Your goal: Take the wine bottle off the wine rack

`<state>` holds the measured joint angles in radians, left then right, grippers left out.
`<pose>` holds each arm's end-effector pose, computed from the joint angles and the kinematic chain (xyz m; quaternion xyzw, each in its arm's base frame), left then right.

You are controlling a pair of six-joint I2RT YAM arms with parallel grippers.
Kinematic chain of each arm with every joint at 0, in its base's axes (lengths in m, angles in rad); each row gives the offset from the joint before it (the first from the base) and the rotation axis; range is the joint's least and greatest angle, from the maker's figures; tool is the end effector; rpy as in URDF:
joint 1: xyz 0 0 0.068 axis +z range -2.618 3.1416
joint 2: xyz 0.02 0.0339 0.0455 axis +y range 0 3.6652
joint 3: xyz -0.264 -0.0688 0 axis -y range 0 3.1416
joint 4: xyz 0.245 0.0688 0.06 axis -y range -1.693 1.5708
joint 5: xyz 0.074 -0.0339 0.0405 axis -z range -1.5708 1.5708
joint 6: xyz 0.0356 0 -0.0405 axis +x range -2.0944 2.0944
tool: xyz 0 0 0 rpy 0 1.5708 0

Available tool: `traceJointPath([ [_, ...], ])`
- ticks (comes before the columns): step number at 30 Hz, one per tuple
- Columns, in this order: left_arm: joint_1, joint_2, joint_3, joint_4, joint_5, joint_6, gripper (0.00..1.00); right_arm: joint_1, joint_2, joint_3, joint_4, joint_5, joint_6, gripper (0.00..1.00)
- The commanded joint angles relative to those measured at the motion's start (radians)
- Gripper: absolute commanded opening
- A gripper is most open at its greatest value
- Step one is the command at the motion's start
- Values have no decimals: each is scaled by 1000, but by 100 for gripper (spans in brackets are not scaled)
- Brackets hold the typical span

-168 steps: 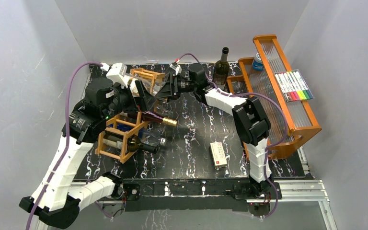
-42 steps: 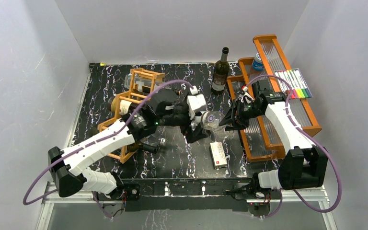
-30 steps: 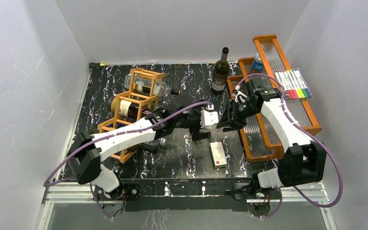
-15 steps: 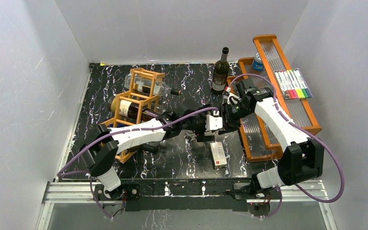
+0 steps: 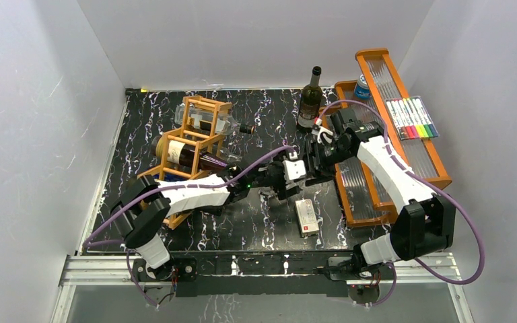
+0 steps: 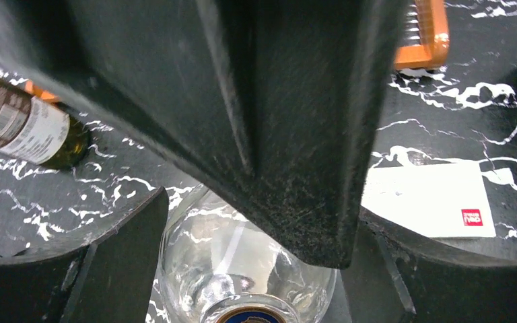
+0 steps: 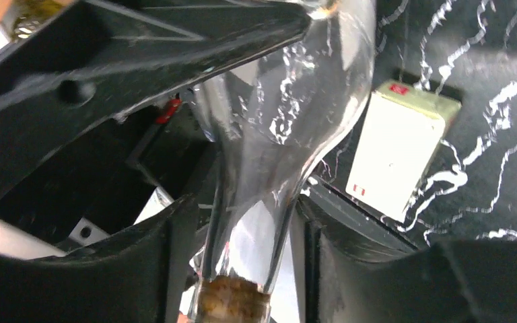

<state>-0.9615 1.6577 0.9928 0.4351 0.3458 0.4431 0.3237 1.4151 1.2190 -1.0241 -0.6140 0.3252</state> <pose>0.2061 -0.3164 0.2481 0.5802 0.5201 -0.2872 0.5571 0.2461 0.1042 0.2886 -0.0520 0.9387 0.3350 0.0627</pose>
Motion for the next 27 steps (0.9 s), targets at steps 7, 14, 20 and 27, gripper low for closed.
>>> traceJointPath([
  [7, 6, -144, -170, 192, -133, -206, 35, 27, -28, 144, 170, -86, 4, 80],
  [14, 6, -160, -179, 171, -271, -309, 24, 92, -74, 149, 313, 196, 44, 84],
  [20, 8, -162, -198, 174, -309, -367, 24, 214, -119, 113, 376, 427, 42, 82],
  [27, 8, -164, -192, 143, -313, -367, 24, 297, -96, 81, 373, 560, 25, 73],
])
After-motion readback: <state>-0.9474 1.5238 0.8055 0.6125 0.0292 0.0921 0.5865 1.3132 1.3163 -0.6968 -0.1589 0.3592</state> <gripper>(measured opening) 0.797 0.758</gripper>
